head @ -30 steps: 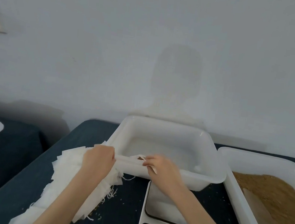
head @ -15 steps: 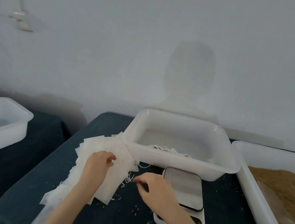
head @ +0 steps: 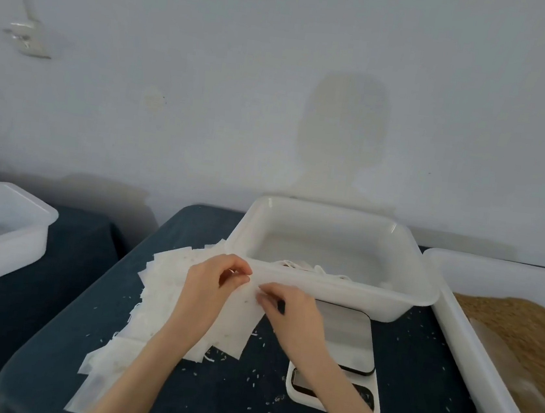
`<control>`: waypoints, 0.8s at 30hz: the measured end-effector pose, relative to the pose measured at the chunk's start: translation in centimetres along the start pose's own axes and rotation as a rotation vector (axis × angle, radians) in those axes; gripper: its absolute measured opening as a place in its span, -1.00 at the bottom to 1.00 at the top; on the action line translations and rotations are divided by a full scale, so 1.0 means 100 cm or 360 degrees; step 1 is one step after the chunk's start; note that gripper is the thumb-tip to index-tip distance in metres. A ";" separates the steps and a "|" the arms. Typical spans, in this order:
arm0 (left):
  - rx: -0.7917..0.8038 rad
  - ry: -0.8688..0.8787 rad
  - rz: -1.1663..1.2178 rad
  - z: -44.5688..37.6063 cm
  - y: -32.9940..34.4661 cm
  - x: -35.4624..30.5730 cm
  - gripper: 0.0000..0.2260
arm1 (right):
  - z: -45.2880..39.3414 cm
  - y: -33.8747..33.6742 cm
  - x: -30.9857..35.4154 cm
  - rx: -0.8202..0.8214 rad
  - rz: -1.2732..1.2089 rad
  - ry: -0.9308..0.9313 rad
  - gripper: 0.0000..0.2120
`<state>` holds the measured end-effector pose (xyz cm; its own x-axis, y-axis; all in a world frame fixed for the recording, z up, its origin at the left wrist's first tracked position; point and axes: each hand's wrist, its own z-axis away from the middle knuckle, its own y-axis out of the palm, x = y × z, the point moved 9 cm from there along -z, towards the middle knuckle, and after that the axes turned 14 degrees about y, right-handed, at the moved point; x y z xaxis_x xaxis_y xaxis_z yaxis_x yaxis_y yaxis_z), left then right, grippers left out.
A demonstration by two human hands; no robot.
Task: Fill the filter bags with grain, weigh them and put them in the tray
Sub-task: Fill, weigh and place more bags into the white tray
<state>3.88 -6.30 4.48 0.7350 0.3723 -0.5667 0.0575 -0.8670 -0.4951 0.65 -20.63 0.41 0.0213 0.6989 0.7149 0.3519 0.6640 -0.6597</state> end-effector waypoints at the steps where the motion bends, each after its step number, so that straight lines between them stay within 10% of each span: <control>1: -0.0014 -0.0017 0.0020 0.000 0.003 0.001 -0.73 | -0.003 -0.002 -0.004 0.0010 -0.0011 0.0055 -0.86; 13: 0.0145 -0.0144 0.0119 0.011 0.047 0.018 -0.80 | -0.010 -0.007 -0.043 0.0312 -0.0370 0.0378 -0.58; 24: 0.0353 -0.0088 0.0202 0.010 0.082 0.006 -0.69 | 0.001 -0.009 -0.057 0.0587 -0.0344 0.0336 -0.83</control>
<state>4.13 -12.90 -0.57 0.6886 0.2882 -0.6654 -0.1865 -0.8163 -0.5466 0.12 -25.15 -3.09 0.1874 0.4904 0.8511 0.0143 0.8650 -0.5016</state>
